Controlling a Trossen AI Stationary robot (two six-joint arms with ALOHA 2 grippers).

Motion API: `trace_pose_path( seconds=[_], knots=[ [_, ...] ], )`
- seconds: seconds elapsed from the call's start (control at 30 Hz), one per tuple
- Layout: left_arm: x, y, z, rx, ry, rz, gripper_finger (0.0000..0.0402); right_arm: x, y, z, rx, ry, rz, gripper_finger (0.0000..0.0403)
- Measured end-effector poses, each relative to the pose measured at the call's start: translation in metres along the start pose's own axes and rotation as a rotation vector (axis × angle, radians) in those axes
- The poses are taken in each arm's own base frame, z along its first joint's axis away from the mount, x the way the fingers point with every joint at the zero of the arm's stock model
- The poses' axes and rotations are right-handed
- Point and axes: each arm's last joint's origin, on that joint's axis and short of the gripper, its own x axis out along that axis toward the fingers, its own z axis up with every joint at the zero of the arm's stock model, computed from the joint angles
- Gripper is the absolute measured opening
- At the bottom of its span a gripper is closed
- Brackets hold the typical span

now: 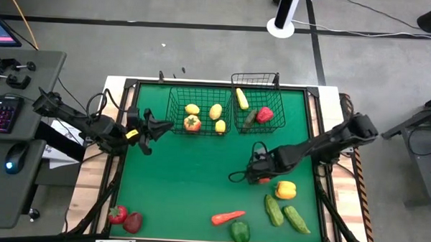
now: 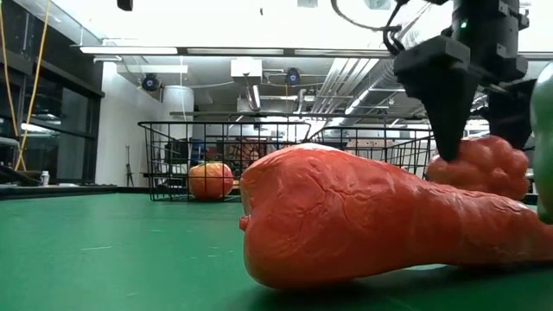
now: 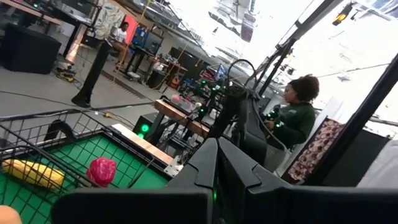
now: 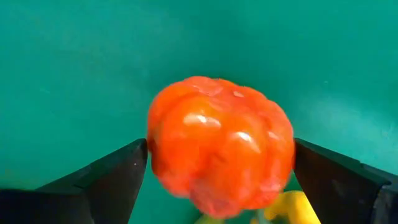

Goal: Sort produce into baskets
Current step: Put the orange bell pepper into the right wire basket

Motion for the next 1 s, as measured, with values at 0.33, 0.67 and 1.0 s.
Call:
trace_pose_path(
  seconds=[0.33, 0.67, 1.0],
  knots=[
    [0.0, 0.001, 0.0, 0.003, -0.005, 0.019, 0.0, 0.019, 0.005, -0.003, -0.134, 0.008, -0.071, 0.0378],
    [0.0, 0.002, -0.002, 0.021, 0.01, 0.036, 0.0, -0.076, 0.017, 0.013, -0.162, -0.322, 0.118, 0.0349],
    [0.001, 0.003, -0.005, 0.032, 0.007, 0.078, 0.0, -0.145, -0.014, 0.085, 0.026, -0.695, 0.017, 0.0347]
  ],
)
